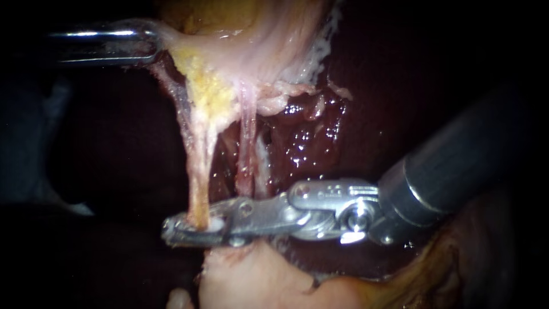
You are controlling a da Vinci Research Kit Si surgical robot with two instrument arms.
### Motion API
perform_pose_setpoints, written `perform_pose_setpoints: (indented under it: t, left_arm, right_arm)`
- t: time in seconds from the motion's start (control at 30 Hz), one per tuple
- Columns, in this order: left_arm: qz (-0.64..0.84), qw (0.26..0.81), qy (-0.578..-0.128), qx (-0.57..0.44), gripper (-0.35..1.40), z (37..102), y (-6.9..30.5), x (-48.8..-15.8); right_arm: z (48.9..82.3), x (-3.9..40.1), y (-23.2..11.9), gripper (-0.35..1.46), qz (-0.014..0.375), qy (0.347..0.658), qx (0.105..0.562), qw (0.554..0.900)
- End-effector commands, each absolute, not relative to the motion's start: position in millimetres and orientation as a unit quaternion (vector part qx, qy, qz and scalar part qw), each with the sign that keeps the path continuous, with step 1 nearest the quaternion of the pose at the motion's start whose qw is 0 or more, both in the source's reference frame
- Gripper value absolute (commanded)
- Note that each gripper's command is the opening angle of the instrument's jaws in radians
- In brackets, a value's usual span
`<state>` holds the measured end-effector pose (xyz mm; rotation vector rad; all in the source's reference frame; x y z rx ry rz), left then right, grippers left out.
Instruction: Clipping second clip left tube
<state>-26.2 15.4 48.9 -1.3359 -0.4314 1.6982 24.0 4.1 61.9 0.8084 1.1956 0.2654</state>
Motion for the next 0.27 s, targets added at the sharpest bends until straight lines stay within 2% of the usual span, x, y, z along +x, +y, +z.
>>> perform_pose_setpoints:
  t: [0.03, 0.2, 0.27]
  left_arm:
    - [0.688, 0.452, -0.175, -0.541, -0.35, 48.9, 15.4, -26.2]
    - [0.688, 0.452, -0.175, -0.541, -0.35, 49.0, 15.4, -26.2]
    - [0.688, 0.452, -0.175, -0.541, -0.35, 49.0, 15.4, -26.2]
  right_arm:
    - [62.0, 23.9, 4.1, -0.35, 0.122, 0.544, 0.37, 0.743]
    - [62.3, 23.8, 4.3, -0.35, 0.123, 0.543, 0.374, 0.742]
    - [62.5, 23.7, 4.4, -0.04, 0.126, 0.546, 0.353, 0.749]
